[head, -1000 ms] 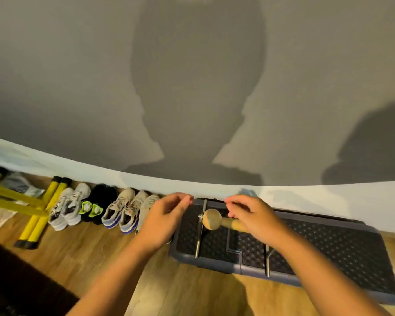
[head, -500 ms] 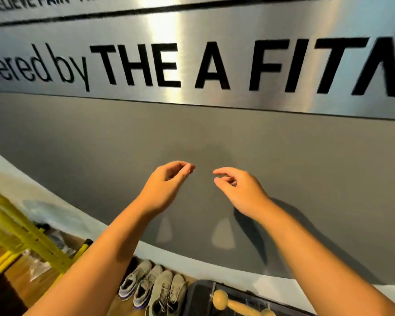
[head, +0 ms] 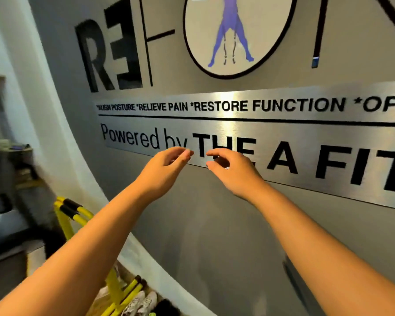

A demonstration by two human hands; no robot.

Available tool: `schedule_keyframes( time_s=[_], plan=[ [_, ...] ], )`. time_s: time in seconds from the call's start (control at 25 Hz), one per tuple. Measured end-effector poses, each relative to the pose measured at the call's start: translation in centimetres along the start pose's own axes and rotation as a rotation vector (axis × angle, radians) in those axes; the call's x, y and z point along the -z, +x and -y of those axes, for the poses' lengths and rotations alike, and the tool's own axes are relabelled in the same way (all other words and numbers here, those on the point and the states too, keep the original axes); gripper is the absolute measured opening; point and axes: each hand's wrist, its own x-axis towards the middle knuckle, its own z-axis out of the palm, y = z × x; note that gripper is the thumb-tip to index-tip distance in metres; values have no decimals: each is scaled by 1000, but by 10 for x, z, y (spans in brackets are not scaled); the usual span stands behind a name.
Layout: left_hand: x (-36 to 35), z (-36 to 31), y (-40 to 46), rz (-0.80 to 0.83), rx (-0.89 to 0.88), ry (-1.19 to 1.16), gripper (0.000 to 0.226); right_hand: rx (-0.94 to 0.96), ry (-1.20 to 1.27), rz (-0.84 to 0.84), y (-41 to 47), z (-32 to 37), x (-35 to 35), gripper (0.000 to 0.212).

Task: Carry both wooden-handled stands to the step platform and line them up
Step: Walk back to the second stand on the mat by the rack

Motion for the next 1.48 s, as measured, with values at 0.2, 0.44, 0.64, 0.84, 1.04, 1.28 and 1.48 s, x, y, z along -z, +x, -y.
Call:
schedule_keyframes(
  time_s=[0.2, 0.44, 0.64, 0.84, 1.04, 1.28, 1.48],
  plan=[
    [77, -5, -40, -199, 114, 138, 39, 181, 66, 185, 33, 60, -49, 32],
    [146, -25, -125, -417, 309, 297, 46, 444, 250, 411, 41, 144, -106, 34],
    [205, -68, -239, -609, 488, 480, 32, 577, 447, 604, -8, 223, -160, 33],
    [267, -141, -376, -827, 664, 653, 30, 778, 618, 786, -96, 340, -206, 33],
    [309, -223, -511, -979, 848, 831, 54, 915, 754, 926, -201, 454, -238, 35],
    [345, -320, -654, -1149, 968, 984, 44, 995, 917, 1057, -320, 583, -265, 36],
    [351, -368, -753, -1279, 1020, 1018, 33, 1072, 1009, 1201, -425, 665, -290, 36]
  ],
)
